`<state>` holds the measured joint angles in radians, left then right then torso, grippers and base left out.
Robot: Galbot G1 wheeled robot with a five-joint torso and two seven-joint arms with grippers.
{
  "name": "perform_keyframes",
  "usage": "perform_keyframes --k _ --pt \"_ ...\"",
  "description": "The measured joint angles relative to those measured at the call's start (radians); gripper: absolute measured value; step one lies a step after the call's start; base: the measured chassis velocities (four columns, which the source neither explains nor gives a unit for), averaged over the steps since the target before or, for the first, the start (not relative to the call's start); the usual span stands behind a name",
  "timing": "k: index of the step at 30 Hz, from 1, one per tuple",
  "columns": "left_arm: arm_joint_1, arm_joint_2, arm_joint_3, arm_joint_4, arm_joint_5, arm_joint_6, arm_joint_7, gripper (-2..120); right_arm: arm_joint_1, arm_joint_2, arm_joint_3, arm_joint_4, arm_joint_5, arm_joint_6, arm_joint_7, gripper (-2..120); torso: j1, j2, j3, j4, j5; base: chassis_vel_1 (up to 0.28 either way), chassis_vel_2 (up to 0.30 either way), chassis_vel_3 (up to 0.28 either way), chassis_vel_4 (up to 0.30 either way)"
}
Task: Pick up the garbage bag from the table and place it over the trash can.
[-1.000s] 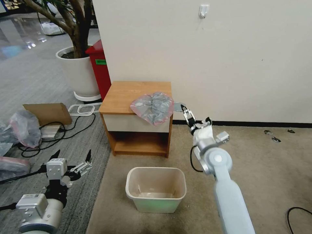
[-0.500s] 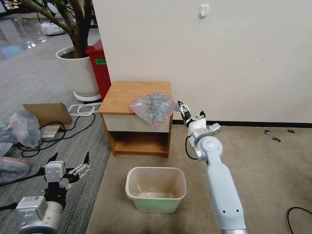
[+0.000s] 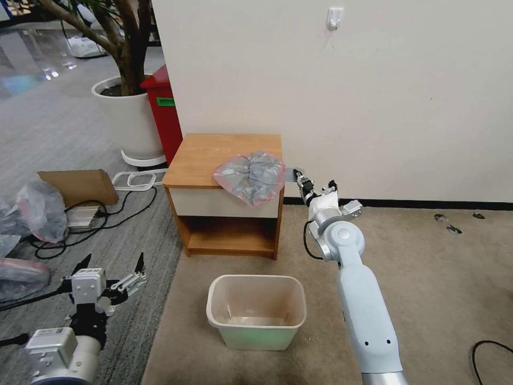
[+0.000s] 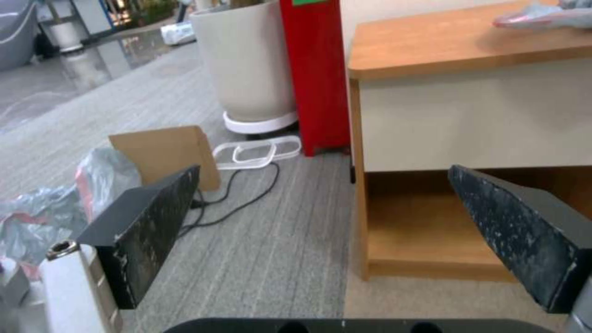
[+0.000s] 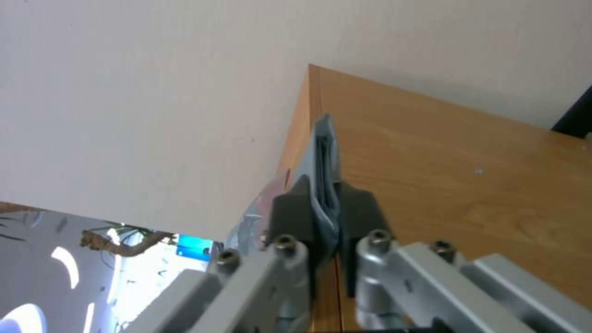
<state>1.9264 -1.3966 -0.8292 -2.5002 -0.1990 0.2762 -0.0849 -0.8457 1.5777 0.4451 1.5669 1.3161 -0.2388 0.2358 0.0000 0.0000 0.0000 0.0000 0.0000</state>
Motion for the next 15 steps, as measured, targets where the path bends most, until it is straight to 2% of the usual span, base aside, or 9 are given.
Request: perform_keyframes --k 2,7,10,11,14,15 --pt "-0.002 0.0 0.0 0.0 0.003 -0.004 0.0 100 0.0 -0.001 -0.002 0.01 -0.003 0.0 0.004 0 0.0 0.0 0.0 0.0 0.0 0.0 0.0 0.0 0.0" --pt "-0.009 0.0 0.005 0.0 0.004 -0.006 0.001 100 -0.021 -0.019 -0.008 0.08 0.003 0.0 0.05 0 0.0 0.0 0.0 0.0001 0.0001 0.0 0.0 0.0 0.0" --pt "-0.015 0.001 0.005 0.0 0.004 -0.009 0.001 100 -0.126 -0.072 -0.045 0.266 0.062 0.0 0.167 0 0.0 0.0 0.0 -0.0002 0.0001 0.0 0.0 0.0 0.0" --pt "-0.015 0.001 0.005 0.0 0.004 -0.009 0.001 100 -0.126 -0.072 -0.045 0.266 0.062 0.0 0.167 0 0.0 0.0 0.0 -0.0002 0.0001 0.0 0.0 0.0 0.0" --pt "-0.023 0.004 0.006 0.0 0.002 -0.013 0.001 100 -0.23 -0.103 -0.098 0.436 0.118 0.002 0.287 0 0.0 0.0 0.0 0.0001 0.0001 0.0 0.0 0.0 0.0" --pt "-0.023 0.004 0.006 0.0 0.002 -0.013 0.001 100 -0.23 -0.103 -0.098 0.436 0.118 0.002 0.287 0 0.0 0.0 0.0 0.0001 0.0001 0.0 0.0 0.0 0.0"
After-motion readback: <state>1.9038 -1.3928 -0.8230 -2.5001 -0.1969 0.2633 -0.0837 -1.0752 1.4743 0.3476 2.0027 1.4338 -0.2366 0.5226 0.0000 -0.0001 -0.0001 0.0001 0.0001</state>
